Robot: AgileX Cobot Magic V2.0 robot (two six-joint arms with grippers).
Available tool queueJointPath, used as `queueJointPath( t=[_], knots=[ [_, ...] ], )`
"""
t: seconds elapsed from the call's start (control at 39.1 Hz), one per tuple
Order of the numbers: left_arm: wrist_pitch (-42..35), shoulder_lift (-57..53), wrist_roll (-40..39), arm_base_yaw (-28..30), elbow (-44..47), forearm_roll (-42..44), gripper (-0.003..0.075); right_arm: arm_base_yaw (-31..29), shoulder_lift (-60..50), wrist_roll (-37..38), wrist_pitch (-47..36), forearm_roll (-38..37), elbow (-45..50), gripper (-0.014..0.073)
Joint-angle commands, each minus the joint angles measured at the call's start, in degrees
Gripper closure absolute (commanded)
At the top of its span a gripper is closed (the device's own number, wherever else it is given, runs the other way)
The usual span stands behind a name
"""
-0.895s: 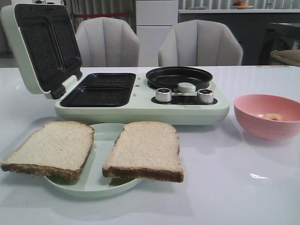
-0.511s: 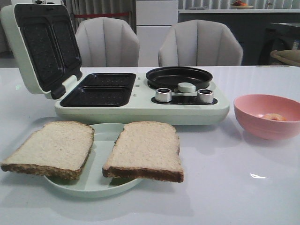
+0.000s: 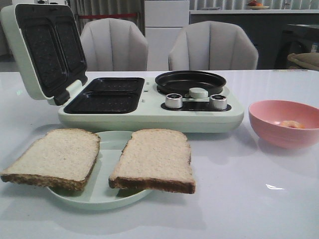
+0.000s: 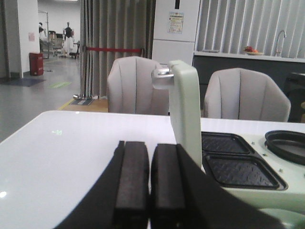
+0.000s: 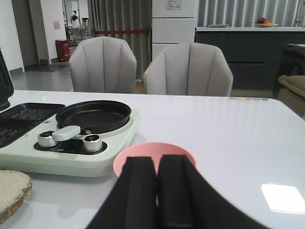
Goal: Make breakfast with bread and shrimp
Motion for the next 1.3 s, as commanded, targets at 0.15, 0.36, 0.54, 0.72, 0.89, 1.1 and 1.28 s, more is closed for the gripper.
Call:
queueJointPath(
  t=[0.15, 0.36, 0.54, 0.72, 0.89, 1.1, 1.28],
  knots=[
    [-16.5, -0.9, -0.5, 0.0, -2.0, -0.1, 0.0606, -0.3, -1.2, -0.2, -4.6, -0.8, -0.9, 0.0432],
    [-3.5, 2.8, -0.5, 0.0, -15.0, -0.1, 0.0606, -0.3, -1.2, -0.2, -4.6, -0.8, -0.9, 0.0432],
    [9.2, 10.3, -0.5, 0.0, -23.5, -0.2, 0.0606, -0.3, -1.2, -0.2, -4.6, -0.8, -0.9, 0.0432],
    [11.1, 15.3, -0.5, 0.0, -23.5, -0.4, 0.0606, -0.3, -1.2, -0.2, -4.6, -0.8, -0.9, 0.0432],
    [12.1, 18.0, -0.5, 0.0, -22.8, -0.4, 0.0606, -0.3, -1.2, -0.2, -4.6, -0.8, -0.9, 0.0432],
    [12.2, 18.2, -0.5, 0.0, -22.8, -0.4, 0.0573, -0.3, -1.2, -0.2, -4.6, -0.8, -0.9, 0.0432],
    [12.4, 18.2, -0.5, 0.0, -22.8, -0.1, 0.0334, -0.3, -1.2, -0.2, -4.6, -0.8, -0.9, 0.0432]
  ],
)
